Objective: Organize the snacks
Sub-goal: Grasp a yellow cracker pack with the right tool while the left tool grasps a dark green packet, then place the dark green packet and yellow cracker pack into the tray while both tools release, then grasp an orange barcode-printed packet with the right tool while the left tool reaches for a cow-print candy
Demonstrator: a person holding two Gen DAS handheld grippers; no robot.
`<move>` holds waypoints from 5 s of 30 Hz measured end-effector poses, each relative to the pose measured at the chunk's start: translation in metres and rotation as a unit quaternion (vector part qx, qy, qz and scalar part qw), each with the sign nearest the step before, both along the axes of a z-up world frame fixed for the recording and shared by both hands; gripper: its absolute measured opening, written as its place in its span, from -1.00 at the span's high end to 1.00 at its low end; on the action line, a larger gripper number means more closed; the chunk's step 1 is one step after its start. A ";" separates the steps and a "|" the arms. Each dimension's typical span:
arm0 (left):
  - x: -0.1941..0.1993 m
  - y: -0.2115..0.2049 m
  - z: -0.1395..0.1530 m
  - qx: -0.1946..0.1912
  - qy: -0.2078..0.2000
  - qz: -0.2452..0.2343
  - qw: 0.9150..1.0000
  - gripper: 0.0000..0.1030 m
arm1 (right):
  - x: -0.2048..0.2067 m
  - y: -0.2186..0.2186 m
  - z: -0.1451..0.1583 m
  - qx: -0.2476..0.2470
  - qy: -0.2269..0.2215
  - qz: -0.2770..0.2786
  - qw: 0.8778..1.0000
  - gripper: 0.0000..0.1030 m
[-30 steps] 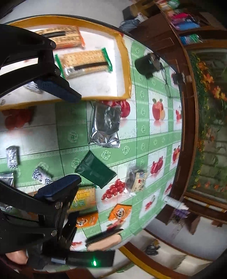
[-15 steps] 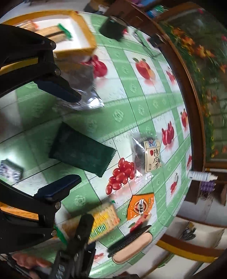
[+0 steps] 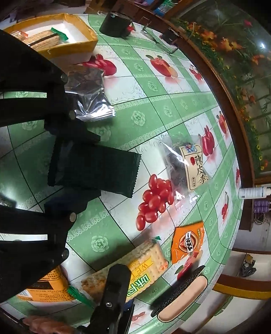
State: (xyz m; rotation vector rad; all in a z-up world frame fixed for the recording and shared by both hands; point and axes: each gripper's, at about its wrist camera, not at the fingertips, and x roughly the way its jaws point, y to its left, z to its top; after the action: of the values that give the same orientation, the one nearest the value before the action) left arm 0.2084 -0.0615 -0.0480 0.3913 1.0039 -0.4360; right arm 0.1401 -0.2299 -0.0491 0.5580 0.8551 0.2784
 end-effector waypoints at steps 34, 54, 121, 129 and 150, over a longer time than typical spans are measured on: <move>-0.165 0.283 0.023 -0.090 -0.002 0.324 0.942 0.13 | -0.056 0.220 0.070 -0.059 -0.043 0.213 0.974 0.01; -0.228 0.314 0.088 -0.210 -0.091 0.358 0.905 -0.54 | -0.067 0.272 0.065 -0.104 -0.057 0.226 0.967 -0.03; -0.177 0.117 0.042 0.038 -0.063 0.036 0.997 -0.61 | -0.074 0.051 0.004 -0.189 0.054 0.019 0.980 -0.46; -0.156 0.073 0.024 0.026 -0.023 -0.053 0.998 -0.31 | -0.074 0.049 0.004 -0.182 0.052 0.021 0.982 -0.46; -0.152 0.078 0.022 -0.039 0.011 -0.029 0.999 0.40 | -0.080 0.046 0.007 -0.149 0.048 0.029 0.987 -0.45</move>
State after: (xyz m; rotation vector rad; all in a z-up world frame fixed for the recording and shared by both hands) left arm 0.0567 0.0169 -0.0257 0.3460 0.9958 -0.5320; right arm 0.0600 -0.1841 -0.0423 0.2694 0.9870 0.1718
